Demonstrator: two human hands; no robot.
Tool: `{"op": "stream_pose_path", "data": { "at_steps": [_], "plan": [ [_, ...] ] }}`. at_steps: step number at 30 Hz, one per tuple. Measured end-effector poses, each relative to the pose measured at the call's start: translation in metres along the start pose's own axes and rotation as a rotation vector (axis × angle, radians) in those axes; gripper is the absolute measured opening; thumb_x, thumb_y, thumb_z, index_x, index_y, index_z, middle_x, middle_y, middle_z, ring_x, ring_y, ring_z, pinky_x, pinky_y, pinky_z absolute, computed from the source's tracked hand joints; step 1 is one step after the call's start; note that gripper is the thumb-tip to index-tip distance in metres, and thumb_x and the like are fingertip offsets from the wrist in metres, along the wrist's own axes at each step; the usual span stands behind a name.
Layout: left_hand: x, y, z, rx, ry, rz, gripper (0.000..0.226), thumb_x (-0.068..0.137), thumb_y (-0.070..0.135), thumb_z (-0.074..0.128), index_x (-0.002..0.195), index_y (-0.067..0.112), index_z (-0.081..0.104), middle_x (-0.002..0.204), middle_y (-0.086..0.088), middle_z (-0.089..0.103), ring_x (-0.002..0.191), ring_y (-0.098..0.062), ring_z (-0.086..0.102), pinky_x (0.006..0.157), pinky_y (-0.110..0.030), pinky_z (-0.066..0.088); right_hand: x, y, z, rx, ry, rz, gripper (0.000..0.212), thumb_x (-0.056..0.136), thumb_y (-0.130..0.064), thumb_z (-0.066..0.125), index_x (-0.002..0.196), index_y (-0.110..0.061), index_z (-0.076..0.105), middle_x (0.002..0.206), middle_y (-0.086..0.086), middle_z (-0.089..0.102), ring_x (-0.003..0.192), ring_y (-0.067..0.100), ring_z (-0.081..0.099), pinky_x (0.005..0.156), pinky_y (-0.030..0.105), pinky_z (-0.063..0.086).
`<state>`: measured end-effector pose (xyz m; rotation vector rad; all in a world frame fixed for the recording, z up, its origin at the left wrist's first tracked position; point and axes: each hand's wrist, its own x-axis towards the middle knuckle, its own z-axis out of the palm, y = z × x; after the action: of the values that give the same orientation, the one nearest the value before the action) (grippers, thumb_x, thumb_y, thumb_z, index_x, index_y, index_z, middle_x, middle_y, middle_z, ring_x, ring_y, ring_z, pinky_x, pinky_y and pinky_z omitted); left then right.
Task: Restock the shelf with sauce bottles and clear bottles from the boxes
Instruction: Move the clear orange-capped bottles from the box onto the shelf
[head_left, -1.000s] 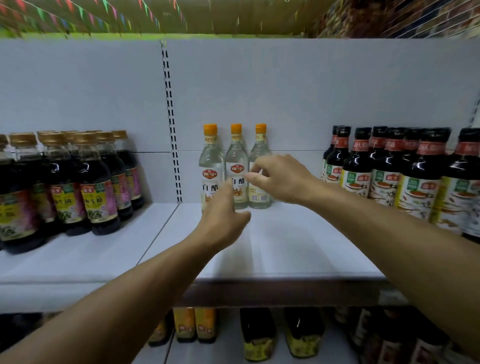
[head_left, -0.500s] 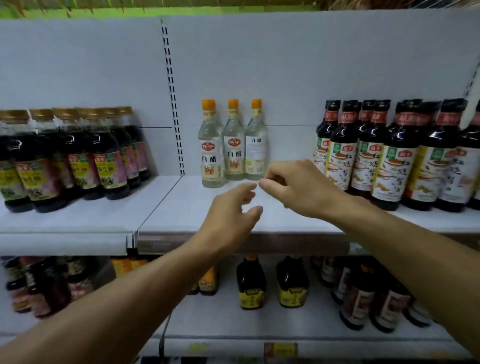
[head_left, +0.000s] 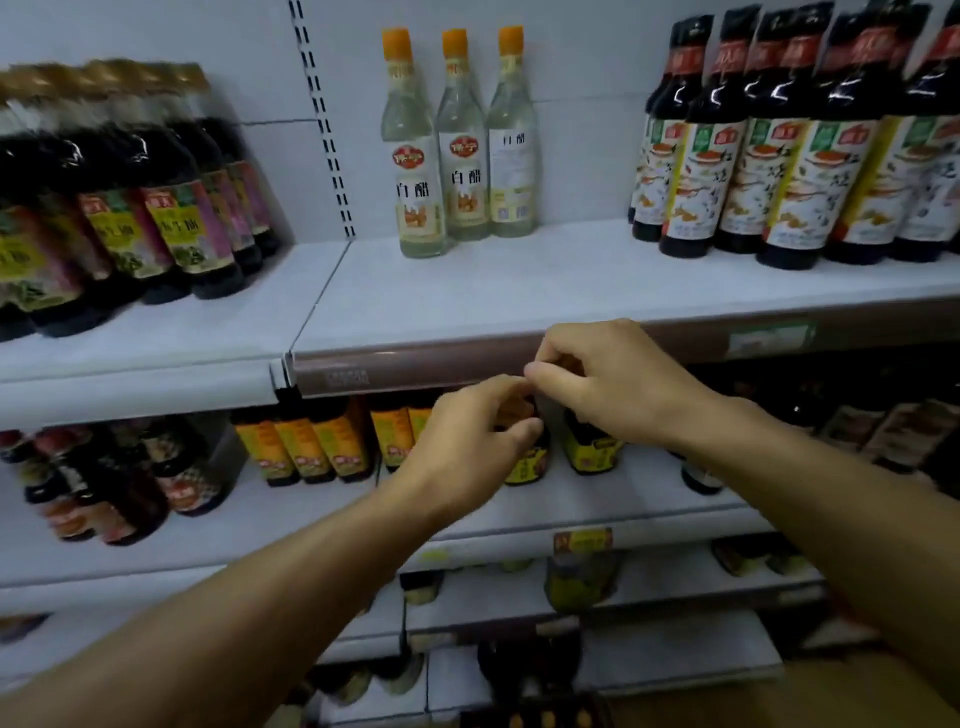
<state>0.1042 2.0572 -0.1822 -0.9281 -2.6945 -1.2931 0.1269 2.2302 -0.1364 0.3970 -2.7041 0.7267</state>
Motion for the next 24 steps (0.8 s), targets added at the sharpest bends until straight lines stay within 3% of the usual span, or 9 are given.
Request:
{"op": "stream_pose_path", "data": {
  "at_steps": [2,6,8,15,19,22,24],
  "plan": [
    [-0.010,-0.014,0.009,-0.026,-0.050,-0.028,0.037,0.095,0.028,0.060,0.132,0.028,0.057,0.119,0.009,0.067,0.106,-0.001,0.061,0.090,-0.025,0.053,-0.012,0.002,0.017,0.015,-0.026,0.025,0.020,0.094,-0.035,0.058,0.080,-0.023,0.065,0.074,-0.008,0.063,0.071,0.012,0.058,0.068,0.043,0.051],
    [-0.031,-0.045,0.034,-0.076,-0.150,-0.091,0.036,0.096,0.028,0.059,0.132,0.031,0.056,0.107,0.019,0.063,0.099,0.011,0.057,0.075,-0.006,0.046,-0.037,0.013,0.053,0.042,-0.081,0.087,0.023,0.096,-0.033,0.057,0.077,-0.022,0.062,0.065,-0.007,0.058,0.061,0.010,0.055,0.061,0.044,0.051],
    [-0.041,-0.061,0.049,-0.093,-0.207,-0.150,0.039,0.096,0.030,0.058,0.135,0.031,0.053,0.108,0.018,0.062,0.097,0.009,0.057,0.068,-0.006,0.046,-0.049,0.022,0.072,0.030,-0.118,0.127,0.022,0.096,-0.033,0.057,0.078,-0.021,0.063,0.068,-0.005,0.059,0.063,0.012,0.056,0.061,0.043,0.050],
    [-0.076,-0.119,0.110,-0.132,-0.334,-0.312,0.041,0.096,0.024,0.061,0.135,0.020,0.054,0.113,0.008,0.064,0.104,-0.006,0.060,0.090,-0.028,0.052,-0.103,0.067,0.147,0.043,-0.235,0.258,0.024,0.096,-0.032,0.057,0.074,-0.020,0.058,0.065,-0.006,0.054,0.062,0.011,0.050,0.056,0.033,0.037],
    [-0.100,-0.154,0.150,-0.131,-0.408,-0.403,0.040,0.095,0.018,0.061,0.135,0.018,0.055,0.109,0.006,0.065,0.101,-0.007,0.060,0.088,-0.022,0.050,-0.136,0.097,0.194,0.089,-0.321,0.344,0.025,0.095,-0.028,0.059,0.075,-0.015,0.061,0.067,-0.004,0.056,0.062,0.009,0.051,0.056,0.030,0.034],
    [-0.118,-0.182,0.181,-0.145,-0.432,-0.474,0.038,0.094,0.017,0.062,0.132,0.017,0.057,0.101,0.010,0.064,0.094,-0.003,0.059,0.074,-0.007,0.045,-0.161,0.117,0.230,0.120,-0.373,0.413,0.025,0.094,-0.030,0.059,0.071,-0.021,0.056,0.066,-0.008,0.053,0.066,0.012,0.052,0.058,0.034,0.040],
    [-0.131,-0.201,0.202,-0.153,-0.449,-0.529,0.038,0.094,0.018,0.062,0.132,0.017,0.056,0.098,0.012,0.062,0.091,-0.002,0.059,0.072,-0.007,0.046,-0.176,0.129,0.256,0.130,-0.401,0.443,0.026,0.094,-0.030,0.059,0.069,-0.023,0.054,0.065,-0.010,0.051,0.063,0.007,0.049,0.057,0.033,0.038]
  ]
}}
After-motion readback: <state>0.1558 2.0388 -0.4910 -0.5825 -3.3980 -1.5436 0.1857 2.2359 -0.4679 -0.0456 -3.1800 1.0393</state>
